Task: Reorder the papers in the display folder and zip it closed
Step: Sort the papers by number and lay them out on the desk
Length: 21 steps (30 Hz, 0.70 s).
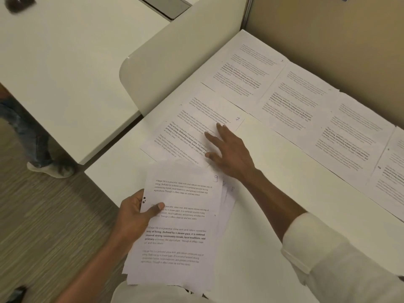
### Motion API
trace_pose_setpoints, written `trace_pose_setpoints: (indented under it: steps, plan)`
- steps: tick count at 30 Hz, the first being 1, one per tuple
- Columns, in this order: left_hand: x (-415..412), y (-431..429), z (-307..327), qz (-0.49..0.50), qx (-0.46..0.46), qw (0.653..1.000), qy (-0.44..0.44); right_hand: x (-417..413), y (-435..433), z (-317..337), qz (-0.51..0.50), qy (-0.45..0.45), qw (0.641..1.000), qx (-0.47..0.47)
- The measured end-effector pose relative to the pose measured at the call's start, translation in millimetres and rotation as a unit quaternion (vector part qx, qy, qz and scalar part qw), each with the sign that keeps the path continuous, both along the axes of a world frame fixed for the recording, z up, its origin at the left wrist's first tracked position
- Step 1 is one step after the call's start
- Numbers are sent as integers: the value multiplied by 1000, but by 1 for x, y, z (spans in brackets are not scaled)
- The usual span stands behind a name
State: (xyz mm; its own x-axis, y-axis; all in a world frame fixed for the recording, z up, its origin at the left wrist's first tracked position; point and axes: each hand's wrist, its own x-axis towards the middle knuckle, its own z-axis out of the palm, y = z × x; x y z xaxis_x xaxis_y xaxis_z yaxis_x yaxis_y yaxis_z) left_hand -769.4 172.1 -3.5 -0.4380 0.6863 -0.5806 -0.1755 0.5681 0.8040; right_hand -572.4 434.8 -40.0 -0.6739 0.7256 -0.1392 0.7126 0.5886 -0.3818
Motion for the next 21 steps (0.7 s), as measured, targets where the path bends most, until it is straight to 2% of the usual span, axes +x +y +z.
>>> trace_pose_setpoints:
  steps: [2,4,21]
  plan:
    - [-1,-2,-2,-8,-7,1000,10,-15,7,-7,28,-71,997,11]
    - [-2,-5,-4,-9,-11,1000,15,-26,8,-11,28,-95,995,22]
    - [0,-6,2,10,-19,1000,17,-64,6,-9,-1,-95,995,13]
